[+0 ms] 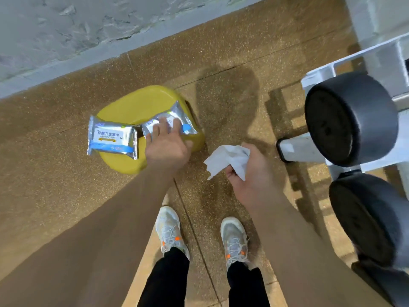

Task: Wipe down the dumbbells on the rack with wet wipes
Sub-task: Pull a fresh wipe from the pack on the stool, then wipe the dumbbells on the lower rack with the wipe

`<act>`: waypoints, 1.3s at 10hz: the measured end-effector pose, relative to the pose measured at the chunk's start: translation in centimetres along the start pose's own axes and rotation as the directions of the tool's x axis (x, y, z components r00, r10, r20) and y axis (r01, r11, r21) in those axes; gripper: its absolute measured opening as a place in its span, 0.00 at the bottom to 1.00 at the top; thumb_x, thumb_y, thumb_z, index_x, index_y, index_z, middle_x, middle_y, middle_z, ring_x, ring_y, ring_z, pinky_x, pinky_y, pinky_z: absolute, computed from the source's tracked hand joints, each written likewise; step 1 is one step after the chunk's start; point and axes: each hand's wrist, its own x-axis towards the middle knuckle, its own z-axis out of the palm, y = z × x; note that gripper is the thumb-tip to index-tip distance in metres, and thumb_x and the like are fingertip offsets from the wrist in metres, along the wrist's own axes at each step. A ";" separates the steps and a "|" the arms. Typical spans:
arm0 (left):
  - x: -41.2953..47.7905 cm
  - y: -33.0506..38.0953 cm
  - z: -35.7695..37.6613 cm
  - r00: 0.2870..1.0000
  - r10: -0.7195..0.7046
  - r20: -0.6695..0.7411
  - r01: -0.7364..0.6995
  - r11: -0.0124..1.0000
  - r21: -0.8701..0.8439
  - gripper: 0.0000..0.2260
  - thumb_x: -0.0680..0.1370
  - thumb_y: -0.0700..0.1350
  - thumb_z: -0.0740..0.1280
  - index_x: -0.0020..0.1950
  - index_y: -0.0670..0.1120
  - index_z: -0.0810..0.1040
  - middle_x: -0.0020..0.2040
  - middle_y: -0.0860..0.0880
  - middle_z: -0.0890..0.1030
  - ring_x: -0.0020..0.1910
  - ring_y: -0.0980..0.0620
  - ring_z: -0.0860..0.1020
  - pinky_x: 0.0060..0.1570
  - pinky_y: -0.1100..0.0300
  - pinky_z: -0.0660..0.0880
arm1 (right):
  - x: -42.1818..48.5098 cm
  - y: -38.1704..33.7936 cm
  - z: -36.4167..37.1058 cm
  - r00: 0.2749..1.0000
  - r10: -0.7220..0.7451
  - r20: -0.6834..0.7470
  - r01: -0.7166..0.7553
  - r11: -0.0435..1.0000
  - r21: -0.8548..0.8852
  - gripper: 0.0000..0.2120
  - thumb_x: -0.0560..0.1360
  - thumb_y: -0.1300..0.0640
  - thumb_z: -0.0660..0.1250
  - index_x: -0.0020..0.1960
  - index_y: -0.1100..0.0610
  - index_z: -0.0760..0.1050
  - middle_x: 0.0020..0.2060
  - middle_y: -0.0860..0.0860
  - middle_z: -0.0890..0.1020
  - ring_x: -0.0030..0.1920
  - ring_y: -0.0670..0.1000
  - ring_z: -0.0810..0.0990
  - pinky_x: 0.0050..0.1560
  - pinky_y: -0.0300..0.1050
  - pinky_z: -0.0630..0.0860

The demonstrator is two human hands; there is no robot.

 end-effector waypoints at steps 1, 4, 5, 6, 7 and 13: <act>-3.4 3.5 -2.6 0.997 0.057 -0.049 -0.074 0.877 -0.475 0.28 0.81 0.62 0.56 0.80 0.55 0.63 0.80 0.50 0.64 0.78 0.47 0.64 0.74 0.49 0.63 | -3.7 -2.7 0.8 0.998 -0.046 0.044 0.048 0.997 -0.057 0.07 0.81 0.56 0.66 0.56 0.58 0.73 0.41 0.51 0.74 0.32 0.42 0.78 0.33 0.35 0.76; -12.0 11.5 -10.8 0.822 0.525 0.223 -0.034 0.436 -0.899 0.16 0.71 0.47 0.79 0.57 0.49 0.84 0.53 0.45 0.86 0.52 0.46 0.84 0.52 0.54 0.79 | -8.8 -10.2 -4.1 0.994 -0.104 0.016 0.102 0.991 0.089 0.17 0.80 0.42 0.65 0.40 0.52 0.77 0.28 0.49 0.78 0.24 0.47 0.73 0.22 0.37 0.65; -12.0 14.7 -12.2 0.827 0.531 0.184 -0.094 0.453 -0.887 0.09 0.72 0.47 0.77 0.50 0.47 0.85 0.45 0.46 0.85 0.45 0.49 0.82 0.47 0.57 0.76 | -10.0 -11.9 -7.0 0.979 -0.203 0.026 0.199 0.975 0.094 0.21 0.78 0.36 0.64 0.41 0.53 0.76 0.26 0.49 0.73 0.23 0.47 0.70 0.23 0.39 0.63; -11.7 18.2 -13.1 0.807 0.559 0.191 -0.143 0.499 -0.855 0.03 0.76 0.47 0.74 0.44 0.49 0.85 0.43 0.46 0.83 0.43 0.49 0.80 0.46 0.55 0.74 | -11.6 -13.4 -9.5 0.966 -0.250 0.064 0.243 0.965 0.097 0.28 0.67 0.29 0.62 0.47 0.53 0.76 0.30 0.49 0.72 0.24 0.47 0.68 0.23 0.37 0.61; -12.2 22.2 -13.6 0.795 0.551 0.253 -0.118 0.551 -0.826 0.04 0.80 0.43 0.70 0.47 0.45 0.83 0.41 0.47 0.83 0.38 0.52 0.80 0.38 0.60 0.77 | -12.5 -14.3 -11.9 0.921 -0.367 0.128 0.371 0.928 -0.013 0.31 0.64 0.24 0.69 0.51 0.50 0.79 0.36 0.49 0.78 0.29 0.47 0.73 0.24 0.38 0.64; -11.7 30.1 -13.8 0.551 0.710 0.438 -0.171 0.610 -0.774 0.08 0.71 0.45 0.75 0.49 0.46 0.84 0.44 0.50 0.86 0.43 0.54 0.84 0.41 0.60 0.80 | -13.6 -19.7 -15.7 0.724 -0.612 -0.317 0.510 0.785 -0.351 0.16 0.84 0.47 0.60 0.45 0.53 0.80 0.45 0.58 0.85 0.45 0.56 0.85 0.54 0.64 0.80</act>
